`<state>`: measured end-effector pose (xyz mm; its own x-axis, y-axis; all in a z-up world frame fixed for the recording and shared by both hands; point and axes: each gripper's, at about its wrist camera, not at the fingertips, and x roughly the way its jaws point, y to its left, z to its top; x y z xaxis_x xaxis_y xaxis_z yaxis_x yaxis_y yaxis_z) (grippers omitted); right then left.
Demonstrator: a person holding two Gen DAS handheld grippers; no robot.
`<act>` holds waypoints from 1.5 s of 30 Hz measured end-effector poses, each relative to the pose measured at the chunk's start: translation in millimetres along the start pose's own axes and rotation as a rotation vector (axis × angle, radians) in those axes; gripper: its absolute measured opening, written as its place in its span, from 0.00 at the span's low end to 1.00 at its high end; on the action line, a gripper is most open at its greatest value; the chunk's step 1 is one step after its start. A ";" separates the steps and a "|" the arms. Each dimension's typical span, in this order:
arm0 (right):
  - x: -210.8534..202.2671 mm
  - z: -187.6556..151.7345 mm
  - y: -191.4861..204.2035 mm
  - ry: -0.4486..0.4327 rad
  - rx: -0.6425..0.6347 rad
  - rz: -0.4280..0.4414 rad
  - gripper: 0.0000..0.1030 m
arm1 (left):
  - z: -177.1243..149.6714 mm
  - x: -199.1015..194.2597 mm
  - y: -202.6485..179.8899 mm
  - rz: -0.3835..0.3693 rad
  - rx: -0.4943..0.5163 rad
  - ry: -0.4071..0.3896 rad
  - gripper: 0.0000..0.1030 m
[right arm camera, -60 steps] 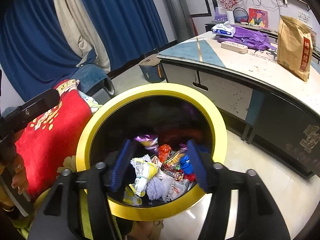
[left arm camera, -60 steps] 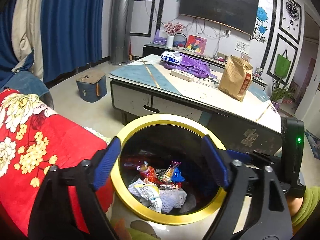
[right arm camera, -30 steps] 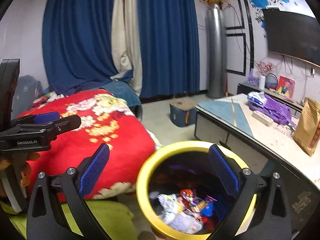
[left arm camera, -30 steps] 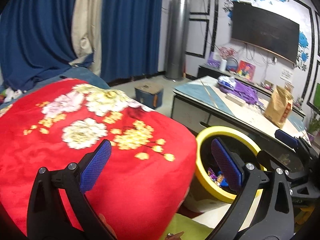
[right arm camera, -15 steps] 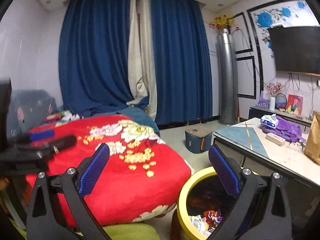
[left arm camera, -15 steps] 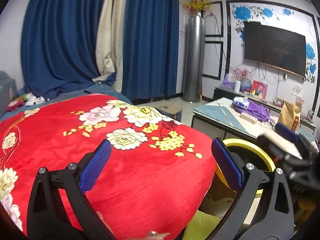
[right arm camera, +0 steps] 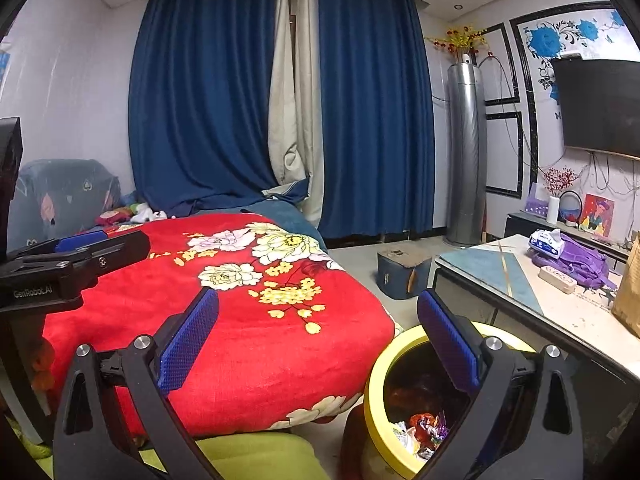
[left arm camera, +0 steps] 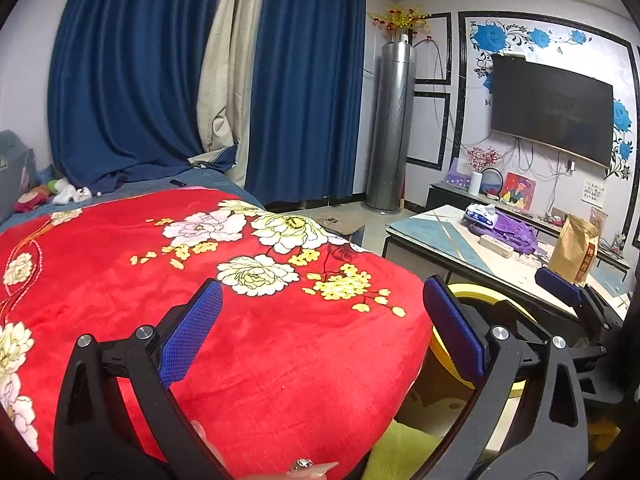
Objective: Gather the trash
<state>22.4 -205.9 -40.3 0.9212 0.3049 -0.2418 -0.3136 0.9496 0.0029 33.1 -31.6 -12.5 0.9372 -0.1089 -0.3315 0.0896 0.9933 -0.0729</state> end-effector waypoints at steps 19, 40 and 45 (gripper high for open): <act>0.2 -1.1 -5.5 0.006 0.011 -0.015 0.94 | 0.2 0.3 0.8 0.002 0.000 -0.002 0.89; 0.1 -1.2 -6.6 0.008 0.015 -0.019 0.94 | -0.4 -0.3 -0.4 -0.003 -0.003 0.000 0.89; 0.8 -1.4 -7.0 0.010 0.012 -0.015 0.94 | -3.4 4.2 -0.6 -0.011 -0.005 0.024 0.89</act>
<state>25.0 -212.4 -41.9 0.9233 0.2899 -0.2519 -0.2969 0.9549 0.0107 35.9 -32.8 -17.0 0.9278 -0.1209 -0.3529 0.0981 0.9918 -0.0819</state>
